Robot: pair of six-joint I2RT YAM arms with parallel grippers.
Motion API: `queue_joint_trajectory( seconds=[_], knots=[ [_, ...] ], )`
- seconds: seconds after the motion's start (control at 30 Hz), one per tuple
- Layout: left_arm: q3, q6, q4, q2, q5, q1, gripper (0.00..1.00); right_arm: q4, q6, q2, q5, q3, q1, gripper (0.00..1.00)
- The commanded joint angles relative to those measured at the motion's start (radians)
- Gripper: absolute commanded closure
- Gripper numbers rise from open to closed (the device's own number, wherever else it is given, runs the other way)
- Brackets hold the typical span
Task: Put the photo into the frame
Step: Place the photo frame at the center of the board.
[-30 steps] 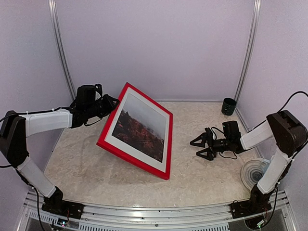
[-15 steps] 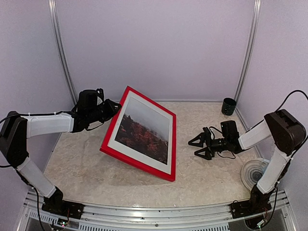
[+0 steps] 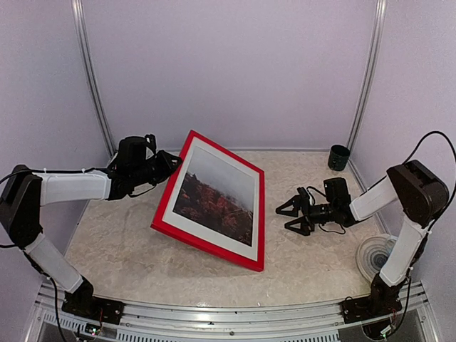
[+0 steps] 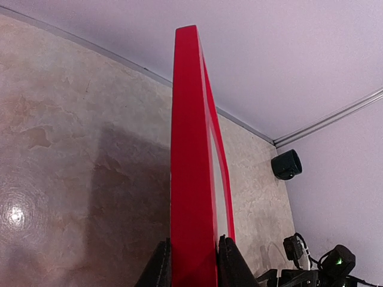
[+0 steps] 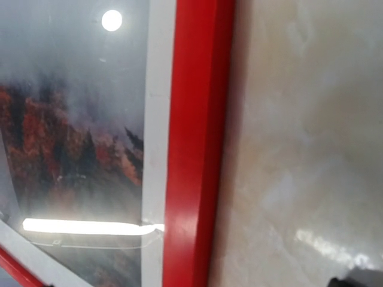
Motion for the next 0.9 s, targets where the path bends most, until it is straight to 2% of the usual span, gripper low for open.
queue_joint_trajectory(
  seconds=[0.0,0.37,0.87],
  knots=[
    [-0.037,0.096,-0.025,0.02,-0.005,-0.034,1.0,-0.05,0.005,0.05,0.036,-0.001,0.015,0.01],
    [-0.067,0.085,-0.002,0.031,-0.005,-0.053,1.0,-0.046,0.008,0.07,0.037,0.011,0.024,0.01],
    [-0.09,0.069,0.029,0.063,0.003,-0.095,0.95,-0.035,0.011,0.092,0.033,0.017,0.034,0.01]
  ],
)
